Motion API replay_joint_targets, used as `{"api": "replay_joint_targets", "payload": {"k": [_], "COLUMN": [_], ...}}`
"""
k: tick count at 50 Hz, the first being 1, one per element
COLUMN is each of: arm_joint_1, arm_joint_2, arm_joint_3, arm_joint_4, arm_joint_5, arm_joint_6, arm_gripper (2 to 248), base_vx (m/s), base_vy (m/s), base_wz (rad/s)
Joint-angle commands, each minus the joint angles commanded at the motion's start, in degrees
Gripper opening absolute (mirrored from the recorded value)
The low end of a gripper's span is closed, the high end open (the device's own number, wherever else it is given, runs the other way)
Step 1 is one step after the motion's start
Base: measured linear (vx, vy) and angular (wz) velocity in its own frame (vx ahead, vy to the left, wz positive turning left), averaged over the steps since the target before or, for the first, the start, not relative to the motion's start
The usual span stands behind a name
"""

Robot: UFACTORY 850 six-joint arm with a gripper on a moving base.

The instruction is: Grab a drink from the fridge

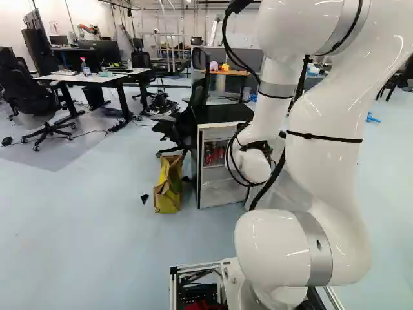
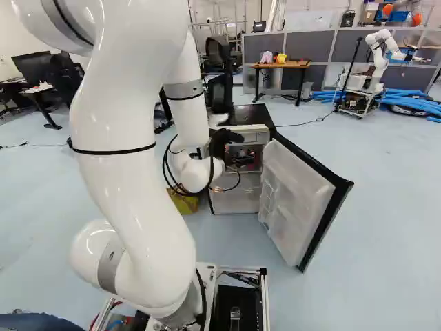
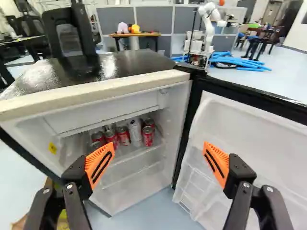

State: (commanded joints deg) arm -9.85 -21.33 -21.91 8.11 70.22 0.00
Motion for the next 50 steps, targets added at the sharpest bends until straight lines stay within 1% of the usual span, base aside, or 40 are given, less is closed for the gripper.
{"api": "replay_joint_targets", "payload": {"k": [26,28,30,50], "arm_joint_1": [0.0,0.0,-0.01,-0.32], "arm_joint_2": [-5.1,-5.45,-5.85,-10.05], "arm_joint_3": [-1.66,-1.79,-1.93,-3.75], "arm_joint_4": [-15.68,-16.42,-16.83,-16.83], "arm_joint_5": [0.0,0.0,0.0,0.0], "arm_joint_6": [0.0,0.0,0.0,0.0], "arm_gripper": [247,247,247,247], "base_vx": [0.0,0.0,0.0,0.0], "base_vy": [0.0,0.0,0.0,0.0], "base_wz": [0.0,0.0,0.0,0.0]}}
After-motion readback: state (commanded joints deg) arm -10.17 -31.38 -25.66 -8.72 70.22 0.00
